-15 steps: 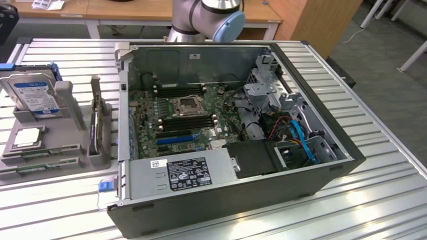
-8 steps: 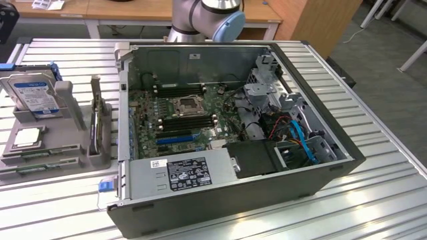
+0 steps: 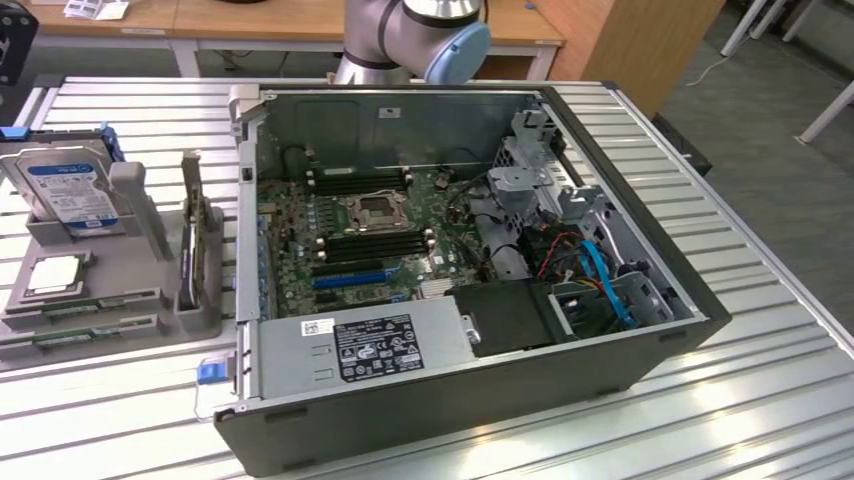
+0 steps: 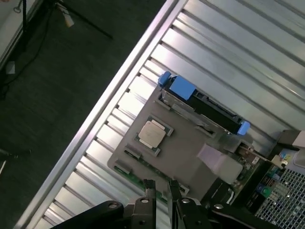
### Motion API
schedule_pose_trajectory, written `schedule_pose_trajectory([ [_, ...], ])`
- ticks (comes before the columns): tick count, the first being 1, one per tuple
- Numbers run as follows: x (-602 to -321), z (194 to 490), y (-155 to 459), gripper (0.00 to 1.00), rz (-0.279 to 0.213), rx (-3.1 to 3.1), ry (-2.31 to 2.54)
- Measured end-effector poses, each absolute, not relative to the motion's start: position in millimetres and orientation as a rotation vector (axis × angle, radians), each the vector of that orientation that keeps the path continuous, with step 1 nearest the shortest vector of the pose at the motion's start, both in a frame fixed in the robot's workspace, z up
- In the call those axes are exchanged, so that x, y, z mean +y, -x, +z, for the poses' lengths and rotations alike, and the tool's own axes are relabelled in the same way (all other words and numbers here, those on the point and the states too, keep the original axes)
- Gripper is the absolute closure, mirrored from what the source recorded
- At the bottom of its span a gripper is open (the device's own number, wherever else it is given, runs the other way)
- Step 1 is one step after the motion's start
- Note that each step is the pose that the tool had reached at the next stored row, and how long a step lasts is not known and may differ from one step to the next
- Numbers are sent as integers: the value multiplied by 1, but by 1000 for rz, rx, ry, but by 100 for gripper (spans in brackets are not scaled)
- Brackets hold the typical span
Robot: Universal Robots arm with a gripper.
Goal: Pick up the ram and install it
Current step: 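Pick up the ram and move it above insertion slot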
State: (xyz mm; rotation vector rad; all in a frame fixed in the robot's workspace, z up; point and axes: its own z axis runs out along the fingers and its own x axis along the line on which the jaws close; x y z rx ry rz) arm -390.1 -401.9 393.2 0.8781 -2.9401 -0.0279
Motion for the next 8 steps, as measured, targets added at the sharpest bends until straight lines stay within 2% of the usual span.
schedule_pose_trajectory([
  [8, -402, 393, 390, 76, -20, -2868, -1088],
])
